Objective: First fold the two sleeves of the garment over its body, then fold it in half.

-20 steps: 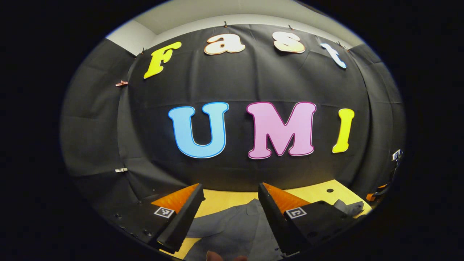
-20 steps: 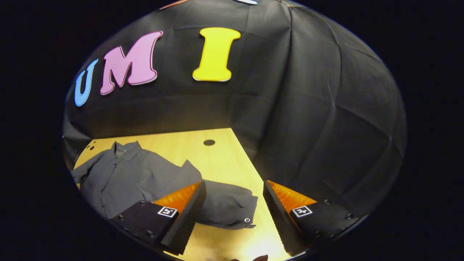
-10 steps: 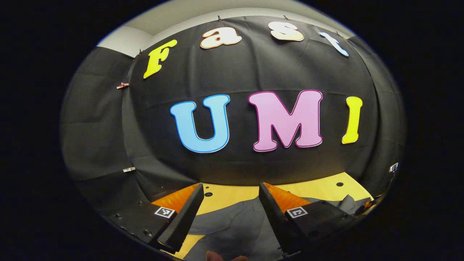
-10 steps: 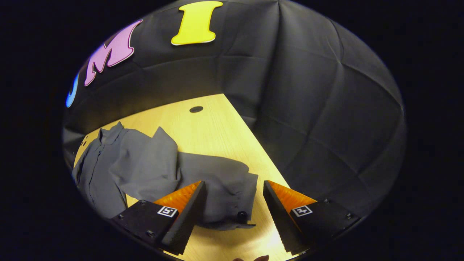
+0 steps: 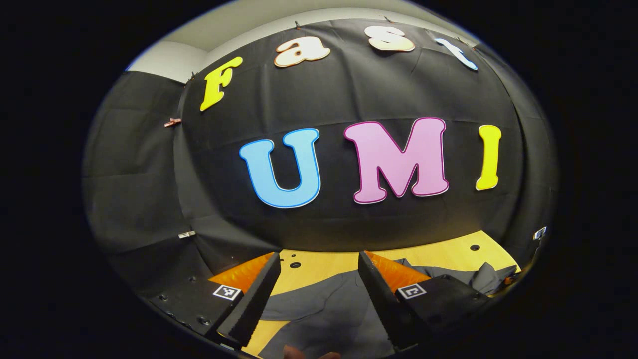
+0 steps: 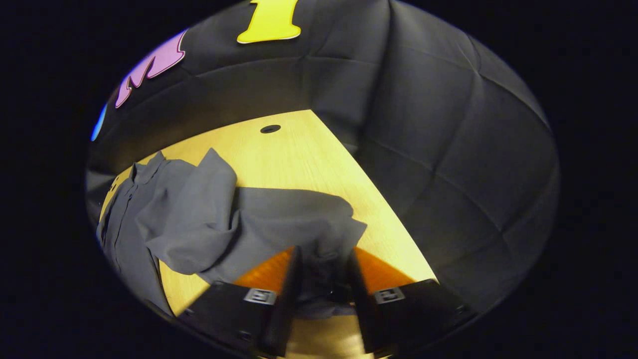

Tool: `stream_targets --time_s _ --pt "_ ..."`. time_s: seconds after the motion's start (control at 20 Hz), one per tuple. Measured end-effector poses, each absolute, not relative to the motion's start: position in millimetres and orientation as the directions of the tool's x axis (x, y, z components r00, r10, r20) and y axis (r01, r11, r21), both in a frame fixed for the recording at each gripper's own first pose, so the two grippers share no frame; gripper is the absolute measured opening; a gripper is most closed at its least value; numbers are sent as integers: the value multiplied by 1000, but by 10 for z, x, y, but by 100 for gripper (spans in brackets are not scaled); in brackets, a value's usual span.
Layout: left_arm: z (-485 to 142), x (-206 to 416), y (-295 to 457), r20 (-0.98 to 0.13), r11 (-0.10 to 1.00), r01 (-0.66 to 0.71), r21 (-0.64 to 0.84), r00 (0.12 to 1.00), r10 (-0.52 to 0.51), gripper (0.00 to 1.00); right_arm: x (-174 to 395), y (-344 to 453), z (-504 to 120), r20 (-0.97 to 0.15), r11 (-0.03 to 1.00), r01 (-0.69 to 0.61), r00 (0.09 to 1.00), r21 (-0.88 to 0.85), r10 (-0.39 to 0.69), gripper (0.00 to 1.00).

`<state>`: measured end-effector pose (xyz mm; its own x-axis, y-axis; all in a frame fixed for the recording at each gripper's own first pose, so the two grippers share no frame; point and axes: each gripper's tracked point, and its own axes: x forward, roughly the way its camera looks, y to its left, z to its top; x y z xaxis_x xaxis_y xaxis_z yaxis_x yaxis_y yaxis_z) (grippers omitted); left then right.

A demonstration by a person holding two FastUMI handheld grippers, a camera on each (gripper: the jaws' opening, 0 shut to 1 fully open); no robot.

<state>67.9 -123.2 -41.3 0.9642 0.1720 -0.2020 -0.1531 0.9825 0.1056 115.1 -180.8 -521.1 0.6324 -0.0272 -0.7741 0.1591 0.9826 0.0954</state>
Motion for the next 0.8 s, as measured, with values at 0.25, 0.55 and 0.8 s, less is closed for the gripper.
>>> stream_targets --time_s 0.25,0.55,0.8 --pt "-410 622 -881 -192 981 -176 79 963 188 99 1178 -1807 -4853 -757 955 264 649 137 -71 5" --pt "-498 652 -369 -185 986 -160 49 968 167 98 1149 -1757 -4038 -667 951 281 735 130 -126 5" --pt "-627 719 -15 -188 991 -136 15 973 136 98 1028 -1623 -3227 -579 947 286 801 146 -152 5"
